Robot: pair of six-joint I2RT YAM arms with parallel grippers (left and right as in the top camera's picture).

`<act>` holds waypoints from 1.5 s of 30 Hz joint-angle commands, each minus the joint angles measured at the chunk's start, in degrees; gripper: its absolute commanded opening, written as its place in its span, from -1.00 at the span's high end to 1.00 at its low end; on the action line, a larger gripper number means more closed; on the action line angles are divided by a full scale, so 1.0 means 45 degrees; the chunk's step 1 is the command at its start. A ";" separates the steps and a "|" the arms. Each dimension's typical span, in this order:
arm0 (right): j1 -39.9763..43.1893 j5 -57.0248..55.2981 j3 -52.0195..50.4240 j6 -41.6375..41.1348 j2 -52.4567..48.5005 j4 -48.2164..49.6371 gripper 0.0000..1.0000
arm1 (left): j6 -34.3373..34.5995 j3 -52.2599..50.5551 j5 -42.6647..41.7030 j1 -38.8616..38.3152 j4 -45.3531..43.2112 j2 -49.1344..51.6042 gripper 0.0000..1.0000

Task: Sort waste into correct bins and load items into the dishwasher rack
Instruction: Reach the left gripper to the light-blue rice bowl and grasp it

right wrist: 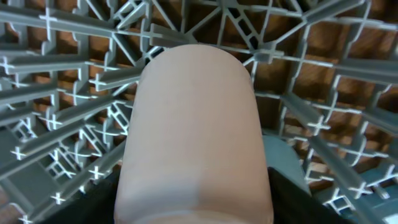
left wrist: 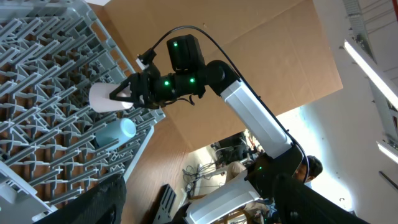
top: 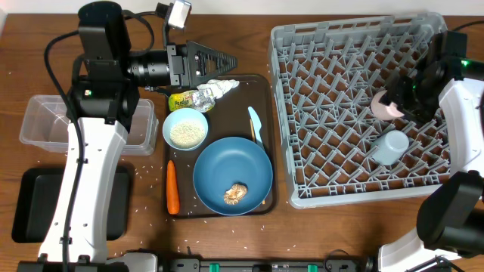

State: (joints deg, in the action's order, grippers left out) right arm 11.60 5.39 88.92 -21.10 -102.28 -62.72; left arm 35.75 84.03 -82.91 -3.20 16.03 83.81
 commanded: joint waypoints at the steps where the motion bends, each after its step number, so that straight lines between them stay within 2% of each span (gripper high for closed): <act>1: 0.0000 -0.0277 0.0102 -0.0160 0.0146 -0.0005 -0.52 | -0.0223 0.0131 0.0019 -0.0019 -0.0068 0.0049 -0.53; 3: 0.0000 -0.0087 0.0107 -0.0155 0.0146 0.0024 -0.73 | -0.0233 0.0131 0.0019 -0.0019 -0.0068 0.0049 -0.53; 4: 0.0000 0.0131 0.0112 -0.0151 0.0151 0.0078 -0.75 | -0.0321 0.0131 0.0019 -0.0019 -0.0068 0.0049 -0.53; 10: 0.0000 0.1234 0.0636 0.0510 0.0189 0.0034 -0.68 | -0.1015 0.0126 0.0015 -0.0019 -0.0053 0.0121 -0.55; 13: -0.0015 0.1987 0.1166 0.1190 0.0520 -0.0121 -0.63 | -0.1812 0.0126 0.0432 -0.0029 0.0714 0.0194 -0.52; 16: -0.0117 0.2686 0.1472 0.1647 0.1273 -0.0053 -0.64 | -0.3303 0.0126 0.3283 -0.0151 0.3288 0.0185 -0.52; 18: -0.0223 0.3099 0.1569 0.1904 0.1938 0.0097 -0.68 | -0.4133 0.0126 0.6892 -0.0437 0.5430 0.0185 -0.50; 21: -0.0427 0.3444 0.1564 0.1889 0.2992 0.0267 -0.83 | -0.4182 0.0126 1.2352 -0.1287 0.7718 0.0185 -0.40; 23: -0.0554 0.3507 0.1564 0.1875 0.3594 0.0262 -0.89 | -0.4182 0.0126 1.4362 -0.2016 0.8568 0.0189 -0.38; 27: -0.0855 0.3575 0.1564 0.1846 0.4221 0.0058 -0.91 | -0.4065 0.0126 1.6883 -0.3181 1.0127 0.0277 -0.36; 29: -0.1025 0.3580 0.1564 0.1841 0.4279 -0.0141 -0.89 | -0.3745 0.0078 1.7539 -0.3463 1.1011 0.0452 -0.36; 34: -0.1263 0.3614 0.1545 0.1846 0.4240 -0.0607 -0.94 | -0.2778 -0.1273 1.7588 -0.3517 1.2191 0.0699 -0.29; 40: -0.1263 0.3575 0.1545 0.1846 0.4235 -0.0486 -0.99 | -0.2846 -0.2463 1.7631 -0.3201 1.0253 0.0704 -0.29; 45: -0.1263 0.3570 0.1545 0.1846 0.4226 -0.0544 -0.90 | -0.3759 -0.2555 1.7680 -0.3162 0.8189 0.0855 -0.27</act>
State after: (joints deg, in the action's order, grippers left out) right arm 6.28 21.06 95.83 -13.34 -83.24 -64.97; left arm 21.63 72.49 -4.84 -17.65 54.96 87.26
